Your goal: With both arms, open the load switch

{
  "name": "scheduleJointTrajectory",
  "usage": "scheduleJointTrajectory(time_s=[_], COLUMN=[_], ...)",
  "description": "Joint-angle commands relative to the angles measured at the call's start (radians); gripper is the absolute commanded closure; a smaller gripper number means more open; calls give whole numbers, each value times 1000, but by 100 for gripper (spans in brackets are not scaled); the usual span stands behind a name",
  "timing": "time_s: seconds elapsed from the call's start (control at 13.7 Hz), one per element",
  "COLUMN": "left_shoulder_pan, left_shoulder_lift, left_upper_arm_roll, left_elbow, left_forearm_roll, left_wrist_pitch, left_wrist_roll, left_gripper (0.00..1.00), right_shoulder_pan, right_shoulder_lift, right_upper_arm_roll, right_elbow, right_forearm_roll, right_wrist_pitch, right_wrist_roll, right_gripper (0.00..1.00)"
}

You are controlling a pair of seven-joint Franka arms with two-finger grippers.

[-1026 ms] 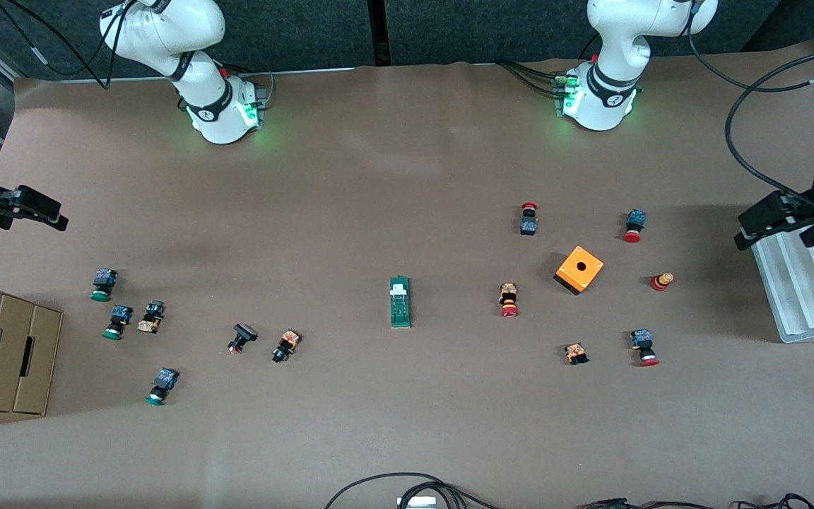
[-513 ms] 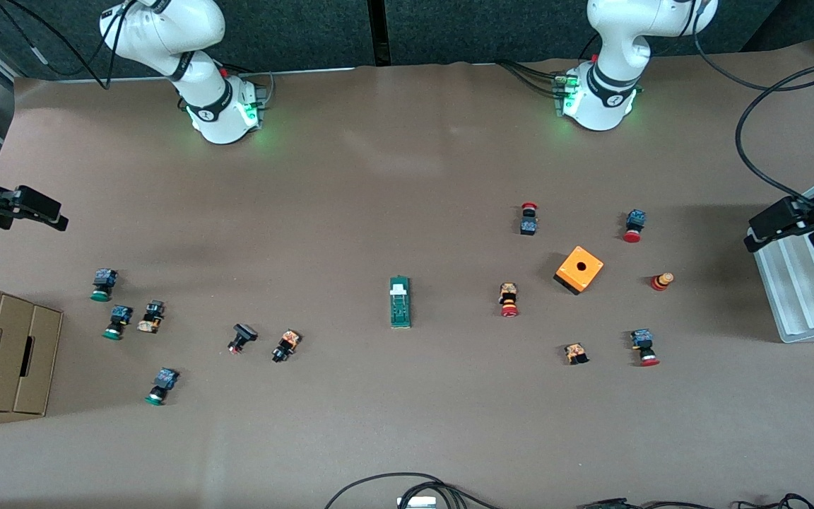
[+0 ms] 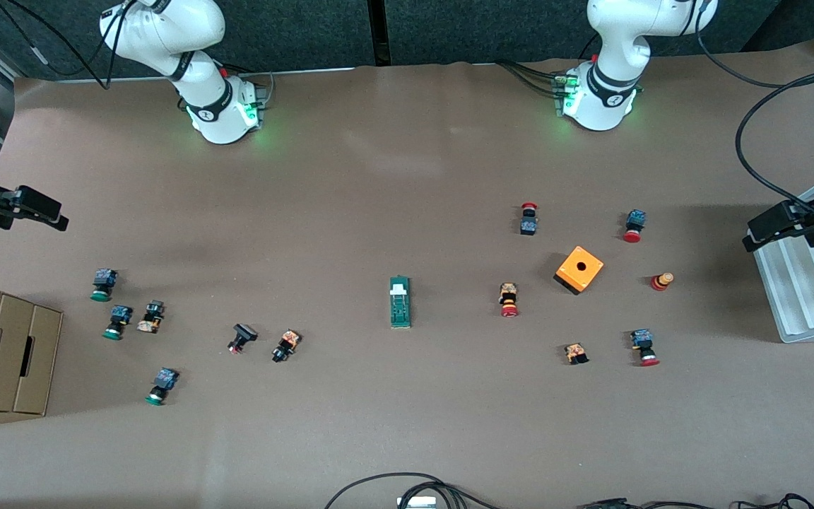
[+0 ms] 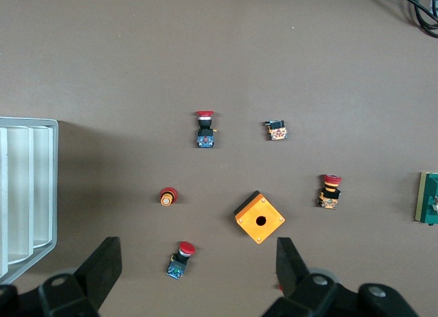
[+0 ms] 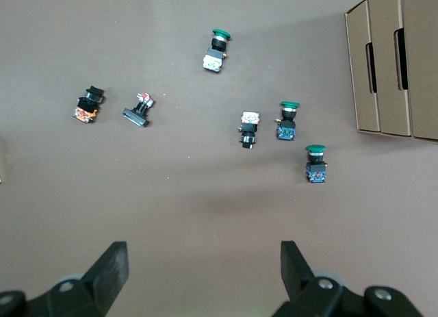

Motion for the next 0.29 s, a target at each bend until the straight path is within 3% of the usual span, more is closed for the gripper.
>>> scheduleJointTrajectory(time_s=[0.0,0.22], left_shoulder_pan=[19,22], left_shoulder_lift=[-23,-22], left_upper_arm_roll=[-8,-6], left_elbow=[-16,-5], left_forearm_roll=[3,6], left_wrist_pitch=[-5,-15], left_wrist_roll=[18,7], left_gripper=[0,0], right_shoulder_pan=[6,0], right_shoulder_lift=[16,17], right_upper_arm_roll=[-1,-3], right_elbow=[25,25], right_forearm_roll=[-22,-22], right_wrist_pitch=[1,2], right_wrist_roll=[2,2], right_gripper=[1,1])
